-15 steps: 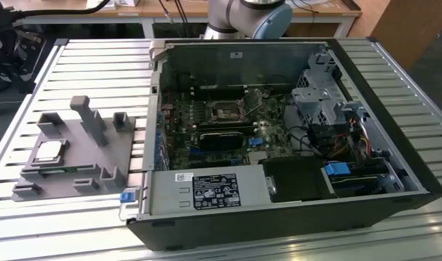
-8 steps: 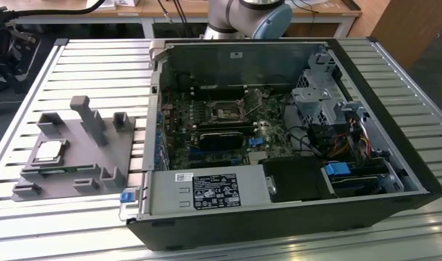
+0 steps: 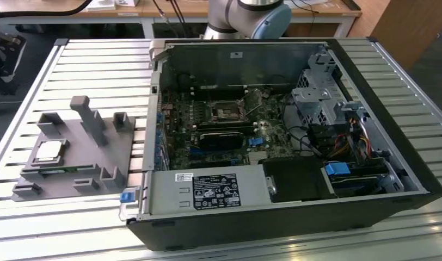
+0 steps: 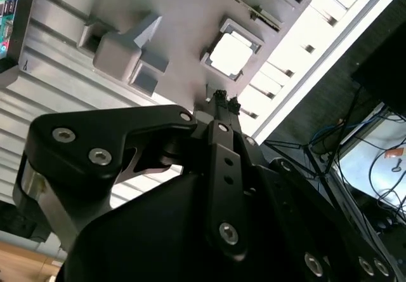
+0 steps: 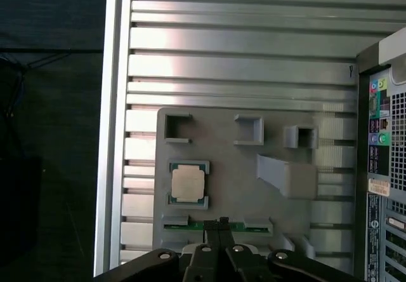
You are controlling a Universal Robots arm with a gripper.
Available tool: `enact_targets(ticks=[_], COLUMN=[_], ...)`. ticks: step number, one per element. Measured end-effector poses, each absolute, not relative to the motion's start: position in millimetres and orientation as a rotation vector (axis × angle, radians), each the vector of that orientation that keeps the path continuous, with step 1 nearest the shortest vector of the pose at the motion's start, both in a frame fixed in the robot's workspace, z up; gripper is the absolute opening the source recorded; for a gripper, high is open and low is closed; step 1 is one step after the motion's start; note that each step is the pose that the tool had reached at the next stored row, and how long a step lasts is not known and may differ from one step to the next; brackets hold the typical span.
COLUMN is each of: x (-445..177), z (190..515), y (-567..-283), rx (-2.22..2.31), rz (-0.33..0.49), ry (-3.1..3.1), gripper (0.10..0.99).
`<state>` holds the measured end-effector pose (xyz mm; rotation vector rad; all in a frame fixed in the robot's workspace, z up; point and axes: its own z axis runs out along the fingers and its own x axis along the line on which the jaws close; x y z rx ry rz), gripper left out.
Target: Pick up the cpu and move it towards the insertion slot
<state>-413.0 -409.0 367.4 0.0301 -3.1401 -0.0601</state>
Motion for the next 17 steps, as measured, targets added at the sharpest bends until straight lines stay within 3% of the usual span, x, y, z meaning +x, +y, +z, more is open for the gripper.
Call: enact_targets(ticks=[11, 12, 13, 16, 17], x=[-425, -426, -426, -426, -426], z=[363, 362, 361, 357, 355], y=[-409, -409, -409, -409, -409], rx=[0.030, 0.030, 0.030, 0.030, 0.030], rz=[-0.060, -0.060, -0.060, -0.059, -0.060], ry=[-3.140, -3.140, -3.140, -3.140, -3.140], gripper=[0.114, 0.169, 0.169, 0.353, 0.353])
